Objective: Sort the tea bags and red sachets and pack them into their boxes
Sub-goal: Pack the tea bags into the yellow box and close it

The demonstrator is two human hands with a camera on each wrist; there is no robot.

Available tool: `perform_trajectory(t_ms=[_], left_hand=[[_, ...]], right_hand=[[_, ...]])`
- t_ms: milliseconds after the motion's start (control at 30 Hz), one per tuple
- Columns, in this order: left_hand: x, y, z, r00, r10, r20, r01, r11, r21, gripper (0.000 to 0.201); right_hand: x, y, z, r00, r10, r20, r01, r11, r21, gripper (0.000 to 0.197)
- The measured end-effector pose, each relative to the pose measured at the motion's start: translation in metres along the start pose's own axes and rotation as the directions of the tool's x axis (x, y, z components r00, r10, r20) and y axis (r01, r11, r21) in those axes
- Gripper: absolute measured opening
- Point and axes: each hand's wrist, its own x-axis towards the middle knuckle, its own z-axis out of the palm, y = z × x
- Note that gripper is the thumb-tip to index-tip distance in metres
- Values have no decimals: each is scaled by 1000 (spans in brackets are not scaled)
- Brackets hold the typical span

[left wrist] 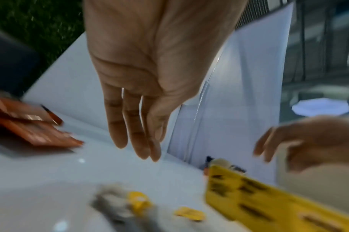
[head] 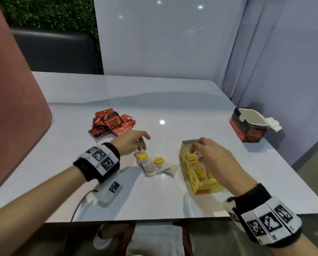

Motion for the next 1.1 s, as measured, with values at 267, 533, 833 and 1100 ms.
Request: perform_trajectory(t_ms=[267, 533, 833, 1100], left_hand=[[40, -27, 10, 974, -33, 224, -94, 842, 531, 40], [48, -21, 12, 963, 23, 267, -178, 799, 575, 20], [14, -37, -27, 966, -247, 73, 256, 950, -179, 21], [-43, -26, 5, 927, -282, 247, 304, 181, -935, 16]], right_hand=[[47, -77, 30, 972, 128, 198, -134, 991, 16, 23], [68, -89, 47, 919, 241, 312, -242, 970, -36, 37], [65, -72, 43, 961, 267, 71, -276, 916, 292, 23], [54, -77, 30, 959, 227, -168, -86, 801, 592, 15]])
